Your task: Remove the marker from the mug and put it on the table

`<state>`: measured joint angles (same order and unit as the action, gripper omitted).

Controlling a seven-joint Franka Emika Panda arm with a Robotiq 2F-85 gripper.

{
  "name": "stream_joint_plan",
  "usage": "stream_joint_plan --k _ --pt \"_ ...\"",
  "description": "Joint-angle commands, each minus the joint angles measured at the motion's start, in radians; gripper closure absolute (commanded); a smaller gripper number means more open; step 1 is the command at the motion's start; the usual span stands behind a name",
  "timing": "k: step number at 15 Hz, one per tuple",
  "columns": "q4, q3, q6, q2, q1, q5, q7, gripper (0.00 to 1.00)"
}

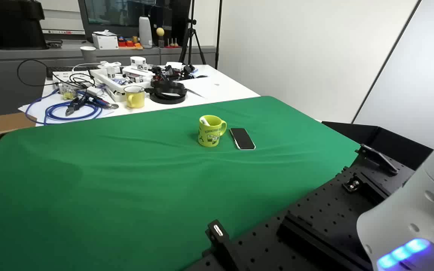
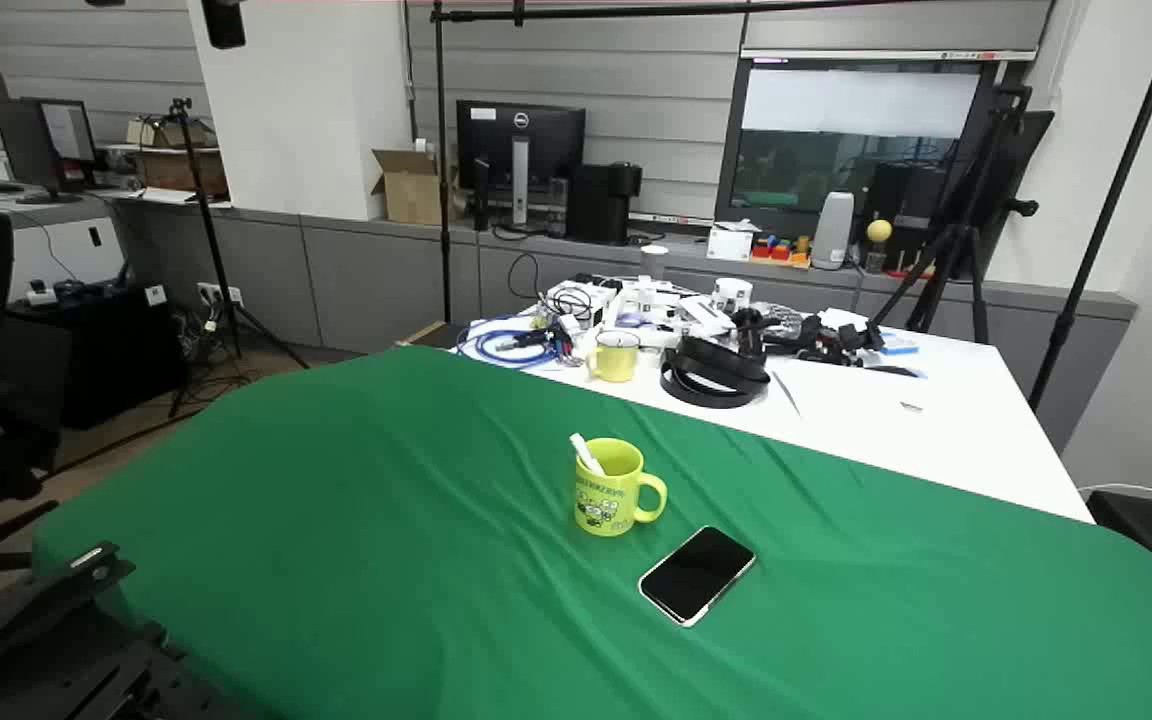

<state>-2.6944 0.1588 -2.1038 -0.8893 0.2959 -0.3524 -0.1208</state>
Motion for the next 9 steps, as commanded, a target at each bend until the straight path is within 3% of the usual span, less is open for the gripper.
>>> stream_joint_plan --k 1,9 --pt "0.003 0.007 0.006 0.000 -0.010 -0.007 0.009 0.00" --pt "0.003 0.006 0.006 0.008 -0.010 -0.007 0.011 0.00"
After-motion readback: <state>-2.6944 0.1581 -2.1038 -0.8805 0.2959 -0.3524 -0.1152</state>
